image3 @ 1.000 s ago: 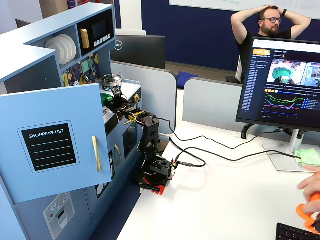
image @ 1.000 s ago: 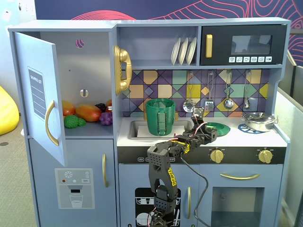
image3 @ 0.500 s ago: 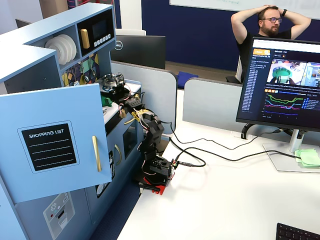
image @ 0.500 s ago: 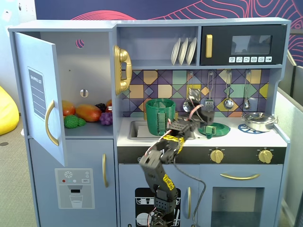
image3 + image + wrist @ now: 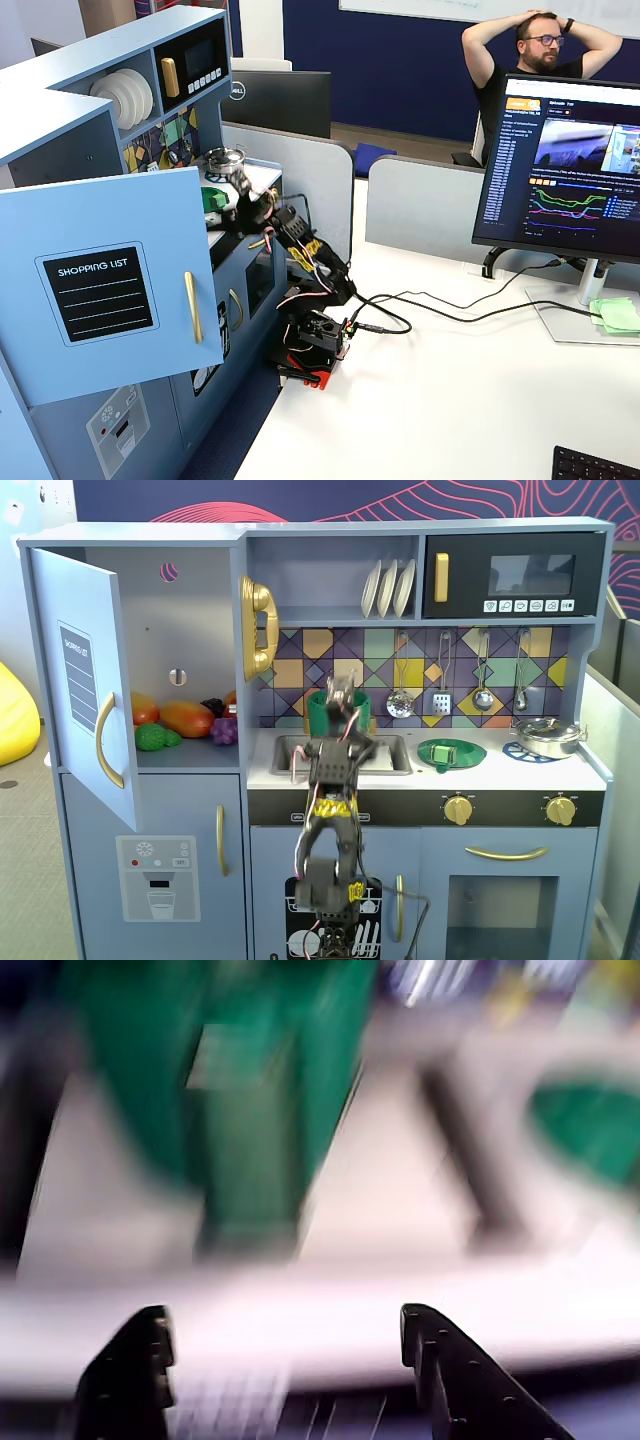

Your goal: Take off the lid from the green recipient and place it on the counter

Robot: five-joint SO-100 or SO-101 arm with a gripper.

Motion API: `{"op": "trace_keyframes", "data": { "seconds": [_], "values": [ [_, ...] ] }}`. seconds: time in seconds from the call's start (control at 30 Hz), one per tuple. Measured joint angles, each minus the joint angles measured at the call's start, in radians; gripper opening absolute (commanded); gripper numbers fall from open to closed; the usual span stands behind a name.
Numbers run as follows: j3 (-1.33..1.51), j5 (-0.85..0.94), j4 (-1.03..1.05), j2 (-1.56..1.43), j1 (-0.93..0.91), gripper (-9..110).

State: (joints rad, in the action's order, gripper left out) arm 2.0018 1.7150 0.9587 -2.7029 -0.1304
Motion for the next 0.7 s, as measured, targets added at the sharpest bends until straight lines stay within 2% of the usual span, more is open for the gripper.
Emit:
{"op": "trace_keyframes", "data": {
  "seconds": [0.13, 0.27, 0.47, 0.7],
  "values": [
    [0.216, -0.031, 0.14, -0.16, 0.037, 9],
    [0.488, -0.041, 0.175, -0.337, 0.054, 2],
    [0.83, -0.118, 0.198, -0.439, 0.054, 0],
    [0.983, -0.232, 0.334, -0.471, 0.094, 1]
  ]
}}
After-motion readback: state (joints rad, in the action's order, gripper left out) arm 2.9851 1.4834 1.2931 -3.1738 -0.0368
